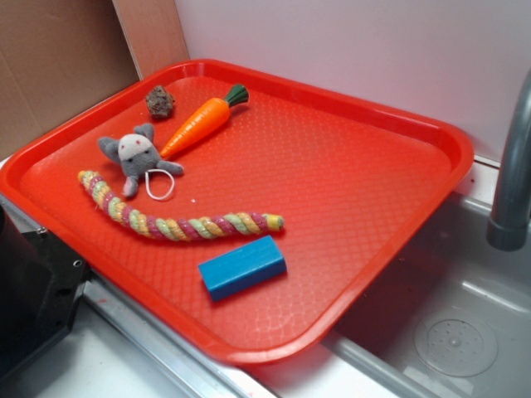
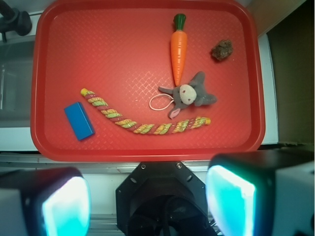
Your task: Grab the rock.
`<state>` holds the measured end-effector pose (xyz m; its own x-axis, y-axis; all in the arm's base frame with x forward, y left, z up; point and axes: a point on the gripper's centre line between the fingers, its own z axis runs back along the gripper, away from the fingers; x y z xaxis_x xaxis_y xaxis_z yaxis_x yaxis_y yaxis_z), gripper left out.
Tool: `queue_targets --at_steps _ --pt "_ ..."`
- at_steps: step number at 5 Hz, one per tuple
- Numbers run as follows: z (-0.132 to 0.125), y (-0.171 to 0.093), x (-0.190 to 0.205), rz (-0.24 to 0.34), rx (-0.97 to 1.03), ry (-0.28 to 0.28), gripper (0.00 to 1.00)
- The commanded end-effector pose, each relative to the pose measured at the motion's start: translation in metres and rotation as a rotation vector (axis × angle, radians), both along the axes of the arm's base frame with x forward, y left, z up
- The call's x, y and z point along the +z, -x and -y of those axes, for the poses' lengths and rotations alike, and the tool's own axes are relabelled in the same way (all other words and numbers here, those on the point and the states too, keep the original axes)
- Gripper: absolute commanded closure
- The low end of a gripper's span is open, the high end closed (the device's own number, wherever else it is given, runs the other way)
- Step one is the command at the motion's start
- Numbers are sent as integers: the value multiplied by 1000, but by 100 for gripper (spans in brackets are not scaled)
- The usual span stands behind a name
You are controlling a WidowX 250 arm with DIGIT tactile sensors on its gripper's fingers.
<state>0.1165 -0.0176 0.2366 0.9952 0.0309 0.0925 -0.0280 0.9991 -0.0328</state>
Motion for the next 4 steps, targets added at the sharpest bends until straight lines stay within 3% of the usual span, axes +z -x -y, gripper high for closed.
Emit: queue_targets --at_steps 1,2,3,4 --pt "0 0 0 0 0 0 0" --pt "-12 -9 -6 18 142 28 0" --pt "-34 -22 -14 54 328 92 0" --pt "-62 -44 -28 93 511 101 0"
